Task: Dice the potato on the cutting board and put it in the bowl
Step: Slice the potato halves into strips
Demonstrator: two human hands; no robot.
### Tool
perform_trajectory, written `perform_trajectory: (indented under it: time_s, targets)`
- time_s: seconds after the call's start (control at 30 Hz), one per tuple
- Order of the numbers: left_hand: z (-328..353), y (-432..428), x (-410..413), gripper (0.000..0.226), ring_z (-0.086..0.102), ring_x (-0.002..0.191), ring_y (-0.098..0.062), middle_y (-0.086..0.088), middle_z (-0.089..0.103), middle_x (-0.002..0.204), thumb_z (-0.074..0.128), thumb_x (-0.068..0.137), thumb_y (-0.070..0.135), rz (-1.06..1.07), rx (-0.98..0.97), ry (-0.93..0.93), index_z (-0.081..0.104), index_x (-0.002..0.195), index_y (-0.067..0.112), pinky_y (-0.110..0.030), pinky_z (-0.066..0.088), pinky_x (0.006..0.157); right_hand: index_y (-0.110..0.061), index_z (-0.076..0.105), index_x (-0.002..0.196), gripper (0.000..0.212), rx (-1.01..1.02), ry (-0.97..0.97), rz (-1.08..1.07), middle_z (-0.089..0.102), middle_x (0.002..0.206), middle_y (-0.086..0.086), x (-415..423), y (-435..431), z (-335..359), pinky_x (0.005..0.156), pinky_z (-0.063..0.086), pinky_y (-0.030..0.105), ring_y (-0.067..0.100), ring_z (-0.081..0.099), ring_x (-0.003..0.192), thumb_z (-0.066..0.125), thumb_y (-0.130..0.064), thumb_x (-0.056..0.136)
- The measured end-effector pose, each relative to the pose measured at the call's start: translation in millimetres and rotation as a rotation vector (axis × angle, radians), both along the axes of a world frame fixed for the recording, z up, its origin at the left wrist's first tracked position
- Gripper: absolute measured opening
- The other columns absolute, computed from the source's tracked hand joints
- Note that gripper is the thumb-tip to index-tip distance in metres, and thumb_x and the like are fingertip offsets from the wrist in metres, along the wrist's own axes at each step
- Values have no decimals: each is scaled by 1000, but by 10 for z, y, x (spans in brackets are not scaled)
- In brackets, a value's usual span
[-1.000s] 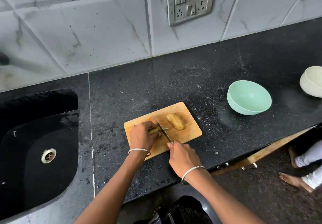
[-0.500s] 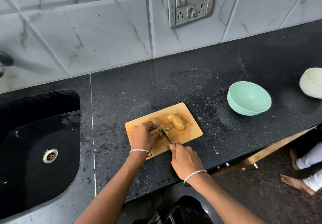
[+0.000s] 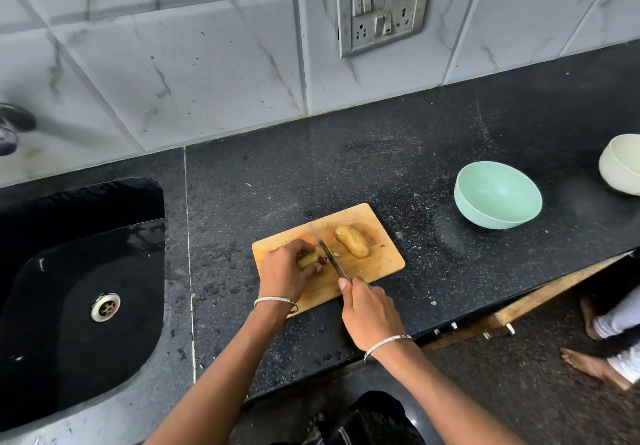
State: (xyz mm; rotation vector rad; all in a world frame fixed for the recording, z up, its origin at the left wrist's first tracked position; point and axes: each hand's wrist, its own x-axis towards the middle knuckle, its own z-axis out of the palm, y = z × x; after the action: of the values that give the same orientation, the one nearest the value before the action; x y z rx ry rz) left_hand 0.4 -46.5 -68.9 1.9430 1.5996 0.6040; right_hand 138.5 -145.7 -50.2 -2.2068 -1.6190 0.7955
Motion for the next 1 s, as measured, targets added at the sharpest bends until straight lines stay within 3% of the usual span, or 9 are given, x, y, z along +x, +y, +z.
perform_trajectory:
  time_s: [0.17,0.27,0.47,0.67,0.77,1.0]
  targets:
    - [3,9,14,33,65,93,-15,9,71,98,82,71,21,-25,21,26,68,100,26,-33,52,83,-16,49,89,38,-33,-10,30,64,95,12,5,44,-33,64,36,36,38,61,92,26,-43,104]
    - [0,21,24,45,57,97,-15,8,56,108,82,69,16,-101,117,70,63,108,31,-29,48,84,-14,54,95,41,-44,-12,34,65,96,13,-2,62,-55,65,38,37,38,62,93,27,-43,104]
    - [126,100,29,37,44,119,-19,10,48,130,70,80,25,-301,141,345,61,111,43,-41,45,90,-13,55,100,41,-47,-36,32,65,102,15,-17,62,-34,68,39,39,40,61,97,27,-43,104]
    - [220,206,63,32,47,120,-14,16,62,116,68,81,29,-362,110,409,63,112,40,-36,37,89,-14,55,103,41,-67,-66,48,65,102,13,40,-18,18,67,39,38,38,61,95,27,-43,103]
    - [215,223,66,31,49,118,-14,16,63,114,68,82,29,-372,109,401,63,111,39,-37,38,91,-16,51,95,34,-91,-67,51,63,95,10,106,-113,46,66,39,36,37,62,92,29,-40,103]
    - [142,269,38,28,60,101,-16,11,68,103,76,75,22,-379,36,225,69,100,32,-36,47,88,-19,51,89,42,-91,-40,41,60,85,4,249,-276,88,68,46,40,32,62,84,26,-49,102]
